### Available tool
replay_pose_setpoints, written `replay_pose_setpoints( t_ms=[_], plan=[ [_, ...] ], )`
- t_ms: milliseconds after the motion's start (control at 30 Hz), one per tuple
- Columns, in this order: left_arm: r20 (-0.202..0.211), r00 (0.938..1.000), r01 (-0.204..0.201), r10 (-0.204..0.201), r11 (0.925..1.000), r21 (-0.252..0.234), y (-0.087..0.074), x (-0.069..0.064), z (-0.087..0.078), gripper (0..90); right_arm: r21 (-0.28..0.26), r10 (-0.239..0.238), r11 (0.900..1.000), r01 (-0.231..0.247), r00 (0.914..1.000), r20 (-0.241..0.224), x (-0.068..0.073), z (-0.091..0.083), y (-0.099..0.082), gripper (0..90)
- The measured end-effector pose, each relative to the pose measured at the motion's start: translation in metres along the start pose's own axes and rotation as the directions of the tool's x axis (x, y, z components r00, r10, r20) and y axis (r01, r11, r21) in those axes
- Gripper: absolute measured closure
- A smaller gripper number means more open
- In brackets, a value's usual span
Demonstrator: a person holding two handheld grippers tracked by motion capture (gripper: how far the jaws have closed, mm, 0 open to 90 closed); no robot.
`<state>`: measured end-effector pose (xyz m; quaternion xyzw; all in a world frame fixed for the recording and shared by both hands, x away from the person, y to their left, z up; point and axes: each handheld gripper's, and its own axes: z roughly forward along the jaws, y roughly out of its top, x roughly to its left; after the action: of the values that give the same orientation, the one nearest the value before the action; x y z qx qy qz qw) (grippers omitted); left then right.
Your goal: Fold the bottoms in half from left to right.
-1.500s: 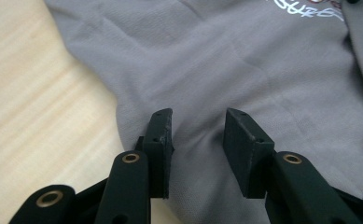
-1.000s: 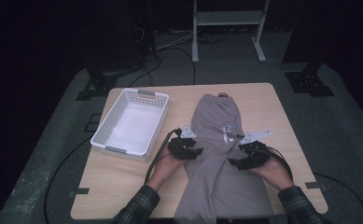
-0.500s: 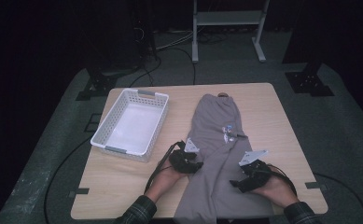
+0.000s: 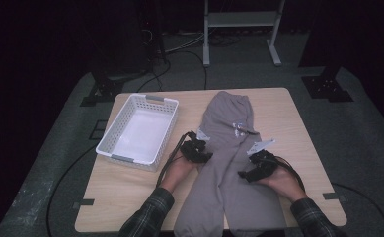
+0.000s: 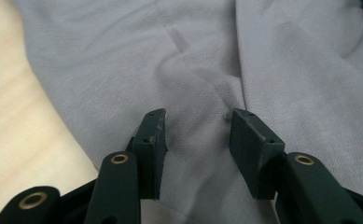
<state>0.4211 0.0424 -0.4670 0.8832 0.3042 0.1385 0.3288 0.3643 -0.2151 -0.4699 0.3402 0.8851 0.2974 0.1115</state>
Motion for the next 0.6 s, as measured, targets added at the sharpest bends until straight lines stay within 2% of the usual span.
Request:
replay_pose_setpoints(
  t_ms=[67, 167, 233, 267, 300, 433, 600],
  plan=[
    [-0.006, 0.9998, 0.020, -0.020, 0.9998, -0.006, 0.003, 0.006, 0.004, 55.7, -0.003, 0.009, 1.0000, -0.009, 0.9999, 0.009, -0.007, 0.005, 0.006, 20.3],
    [-0.004, 0.9991, 0.042, -0.042, 0.9991, -0.006, 0.004, 0.011, 0.005, 55.5, -0.008, 0.017, 0.9998, -0.017, 0.9997, 0.018, -0.010, 0.009, 0.011, 20.1],
    [0.013, 0.9983, 0.057, -0.057, 0.9983, -0.013, 0.002, 0.009, 0.002, 53.3, -0.005, 0.016, 0.9999, -0.016, 0.9997, 0.020, -0.008, 0.008, 0.012, 24.0],
    [0.030, 0.9966, 0.078, -0.077, 0.9964, -0.034, 0.000, 0.009, -0.001, 51.4, -0.013, 0.004, 0.9999, -0.003, 0.9996, 0.029, -0.007, 0.006, 0.011, 24.9],
    [0.053, 0.9939, 0.100, -0.097, 0.9931, -0.061, -0.002, 0.007, -0.005, 51.2, -0.021, 0.008, 0.9997, -0.007, 0.9994, 0.032, -0.005, 0.003, 0.009, 24.9],
    [0.113, 0.9887, 0.110, -0.100, 0.9901, -0.088, -0.010, -0.005, -0.027, 49.2, -0.066, 0.024, 0.9975, -0.024, 0.9997, -0.003, 0.003, -0.014, 0.008, 24.8],
    [0.134, 0.9877, 0.093, -0.081, 0.9917, -0.089, -0.033, -0.025, -0.049, 46.6, -0.105, 0.012, 0.9944, -0.014, 0.9997, -0.021, 0.018, -0.028, 0.008, 24.9]
  ],
)
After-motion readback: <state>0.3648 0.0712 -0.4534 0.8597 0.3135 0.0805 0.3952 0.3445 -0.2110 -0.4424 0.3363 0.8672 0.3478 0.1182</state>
